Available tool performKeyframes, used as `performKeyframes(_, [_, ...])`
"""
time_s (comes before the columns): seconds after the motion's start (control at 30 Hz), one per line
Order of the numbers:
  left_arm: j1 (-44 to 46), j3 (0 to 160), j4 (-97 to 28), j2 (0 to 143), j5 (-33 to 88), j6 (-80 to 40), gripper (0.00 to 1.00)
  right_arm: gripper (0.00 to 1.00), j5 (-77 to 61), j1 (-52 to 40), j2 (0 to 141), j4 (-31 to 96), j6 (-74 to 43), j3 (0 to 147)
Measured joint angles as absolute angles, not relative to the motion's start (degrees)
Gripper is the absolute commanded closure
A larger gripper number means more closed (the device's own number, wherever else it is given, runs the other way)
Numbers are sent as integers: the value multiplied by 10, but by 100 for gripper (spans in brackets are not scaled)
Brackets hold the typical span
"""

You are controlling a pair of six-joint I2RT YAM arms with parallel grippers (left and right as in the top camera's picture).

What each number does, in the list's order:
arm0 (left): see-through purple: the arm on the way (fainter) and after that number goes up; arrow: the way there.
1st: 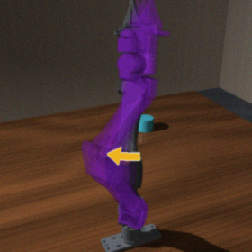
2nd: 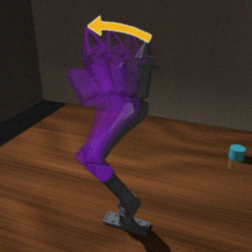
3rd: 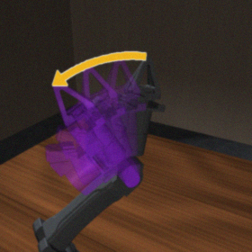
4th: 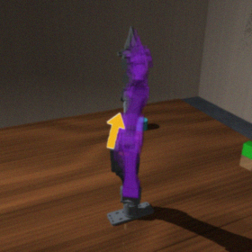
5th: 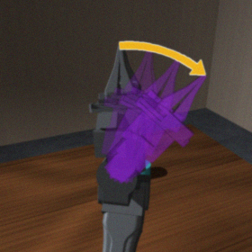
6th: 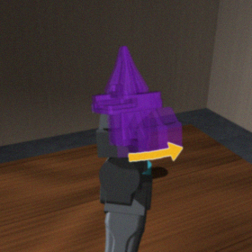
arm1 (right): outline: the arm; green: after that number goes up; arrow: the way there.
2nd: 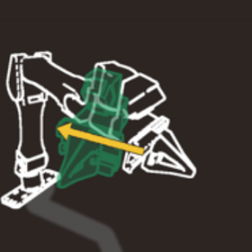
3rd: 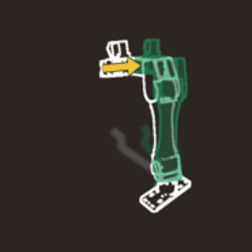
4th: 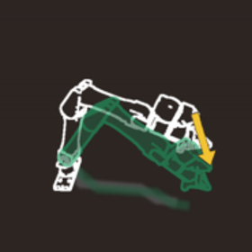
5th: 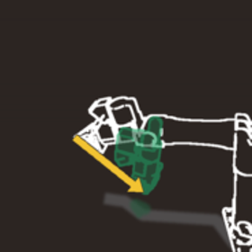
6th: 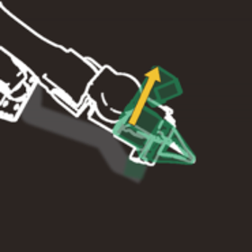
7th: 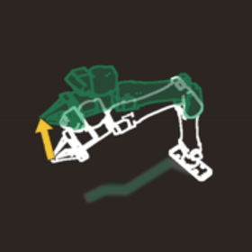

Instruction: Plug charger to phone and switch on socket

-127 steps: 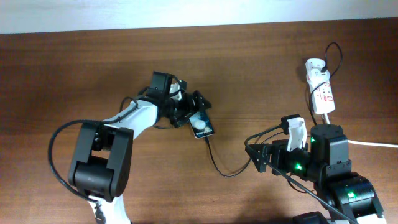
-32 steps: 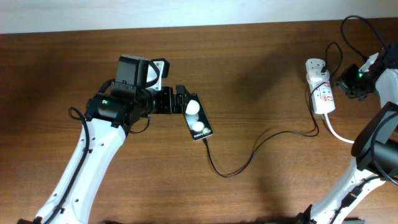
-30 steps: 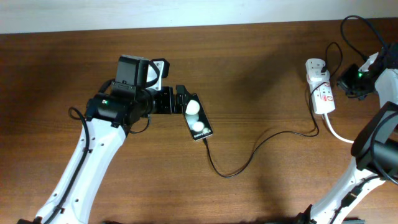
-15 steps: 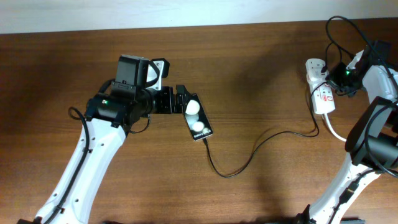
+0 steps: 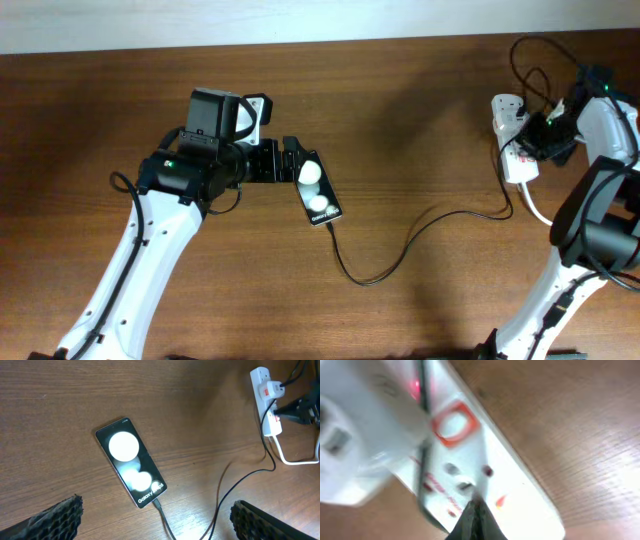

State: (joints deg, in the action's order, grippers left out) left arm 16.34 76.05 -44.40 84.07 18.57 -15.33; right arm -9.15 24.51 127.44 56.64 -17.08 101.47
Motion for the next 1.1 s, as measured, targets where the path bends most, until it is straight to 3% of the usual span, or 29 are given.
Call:
performKeyframes(0.17, [163, 761, -446, 841, 185, -153, 1, 96, -34, 288, 1174, 641, -183, 1035])
performKeyframes(0.27, [163, 761, -446, 841, 184, -153, 1, 96, -29, 287, 999, 658, -178, 1059])
performKeyframes(0.37, [163, 761, -448, 841, 184, -153, 1, 96, -105, 238, 870, 697, -131, 1066])
performKeyframes(0.5, [163, 761, -449, 841, 184, -154, 1, 95, -150, 123, 812, 738, -73, 1066])
performKeyframes(0.53, [163, 761, -451, 841, 184, -153, 1, 76, -155, 84, 800, 752, -62, 1066])
performKeyframes(0.57, [163, 761, -455, 841, 184, -153, 1, 8, -160, 58, 794, 758, -55, 1066])
performKeyframes(0.6, [163, 761, -459, 841, 184, -154, 1, 1, -162, 31, 789, 767, -52, 1066])
performKeyframes(0.73, [163, 760, -461, 841, 184, -154, 1, 1, -166, -19, 787, 782, -42, 1066])
performKeyframes(1.1, [163, 760, -461, 841, 184, -153, 1, 1, -166, -20, 787, 802, -42, 1066])
